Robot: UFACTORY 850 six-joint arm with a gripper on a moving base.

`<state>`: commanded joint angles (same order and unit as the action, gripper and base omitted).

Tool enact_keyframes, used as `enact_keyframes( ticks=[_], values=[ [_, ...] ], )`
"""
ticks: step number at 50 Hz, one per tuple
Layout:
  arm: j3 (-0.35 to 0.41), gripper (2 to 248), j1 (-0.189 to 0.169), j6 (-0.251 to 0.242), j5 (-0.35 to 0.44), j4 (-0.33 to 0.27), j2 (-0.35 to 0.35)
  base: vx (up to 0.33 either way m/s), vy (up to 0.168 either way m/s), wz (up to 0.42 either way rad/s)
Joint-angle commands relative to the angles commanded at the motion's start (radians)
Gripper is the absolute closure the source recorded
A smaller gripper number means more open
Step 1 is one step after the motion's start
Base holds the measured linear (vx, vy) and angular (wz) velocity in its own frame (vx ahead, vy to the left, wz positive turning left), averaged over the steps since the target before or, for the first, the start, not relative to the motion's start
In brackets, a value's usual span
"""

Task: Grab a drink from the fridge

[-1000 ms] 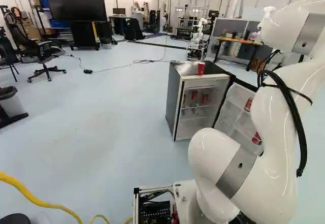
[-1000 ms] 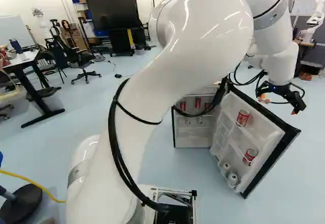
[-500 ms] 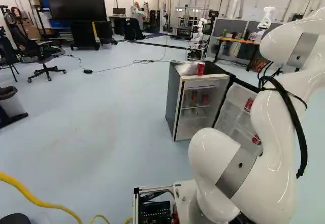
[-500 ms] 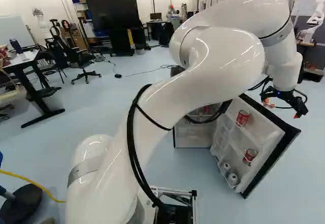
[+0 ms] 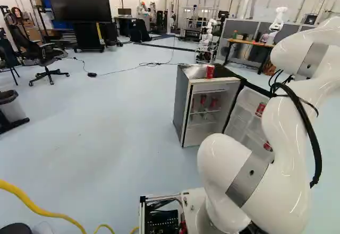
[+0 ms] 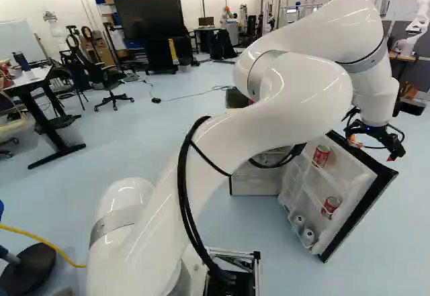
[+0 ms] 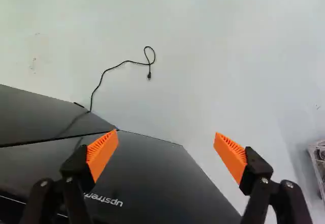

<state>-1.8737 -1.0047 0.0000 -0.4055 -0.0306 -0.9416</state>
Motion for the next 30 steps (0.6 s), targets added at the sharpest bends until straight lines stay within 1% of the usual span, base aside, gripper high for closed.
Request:
enact_keyframes(
  ticks=[13,30],
  values=[
    [0.003,3,0.000,0.000,-0.017,0.000,0.002,0.000,0.000,0.000],
    [0.026,3,0.000,0.000,-0.028,0.000,0.017,0.000,0.000,0.000]
  ],
)
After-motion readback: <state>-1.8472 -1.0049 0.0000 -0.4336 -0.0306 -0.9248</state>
